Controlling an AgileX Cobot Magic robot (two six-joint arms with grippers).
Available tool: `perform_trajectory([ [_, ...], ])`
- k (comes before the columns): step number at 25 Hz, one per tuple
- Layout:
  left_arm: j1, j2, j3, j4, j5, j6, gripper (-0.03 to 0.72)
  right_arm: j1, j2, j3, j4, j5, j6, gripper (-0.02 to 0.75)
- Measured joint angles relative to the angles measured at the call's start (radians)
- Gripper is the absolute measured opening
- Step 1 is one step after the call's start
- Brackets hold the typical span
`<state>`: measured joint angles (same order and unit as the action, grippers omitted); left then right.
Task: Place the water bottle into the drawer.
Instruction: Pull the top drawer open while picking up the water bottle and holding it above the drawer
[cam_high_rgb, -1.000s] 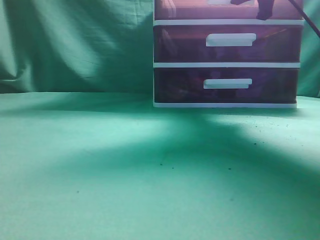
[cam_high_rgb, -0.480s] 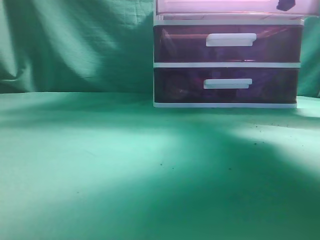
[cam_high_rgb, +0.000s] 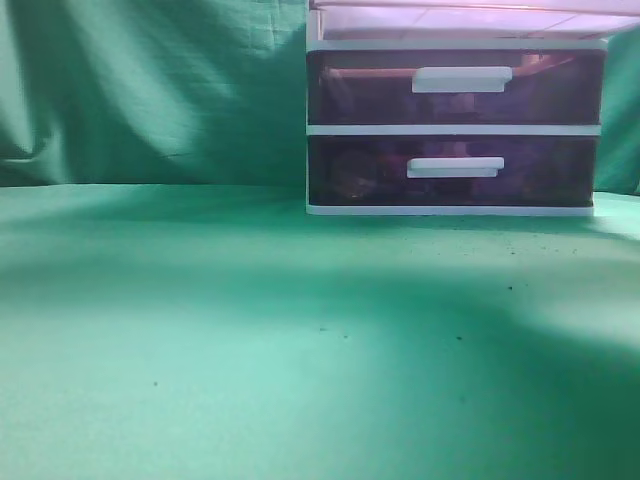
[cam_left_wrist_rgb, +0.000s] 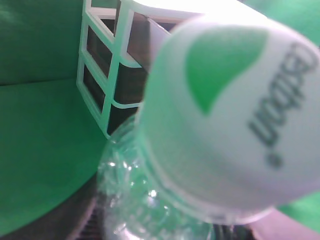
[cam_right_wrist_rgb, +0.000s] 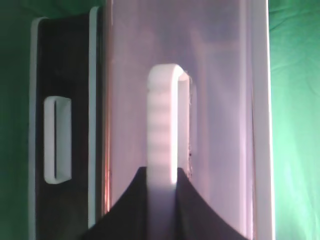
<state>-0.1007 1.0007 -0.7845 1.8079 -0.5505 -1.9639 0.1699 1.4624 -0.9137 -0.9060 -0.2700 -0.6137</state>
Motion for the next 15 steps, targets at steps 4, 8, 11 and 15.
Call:
perform_trajectory([
  [4, 0.0, 0.0, 0.0, -0.002, 0.0, 0.0, 0.314, 0.024, -0.037, 0.039, 0.0, 0.002, 0.023, 0.078],
  [8, 0.0, 0.0, -0.017, -0.002, -0.006, 0.0, 0.314, 0.042, -0.041, 0.048, 0.0, 0.013, 0.027, 0.078],
  [11, 0.0, 0.001, -0.079, 0.0, -0.024, 0.0, 0.314, 0.056, -0.054, 0.048, 0.0, 0.024, 0.044, 0.078],
  [15, 0.0, 0.001, -0.178, 0.0, -0.03, 0.0, 0.314, 0.073, -0.065, 0.05, 0.0, 0.051, 0.054, 0.078],
])
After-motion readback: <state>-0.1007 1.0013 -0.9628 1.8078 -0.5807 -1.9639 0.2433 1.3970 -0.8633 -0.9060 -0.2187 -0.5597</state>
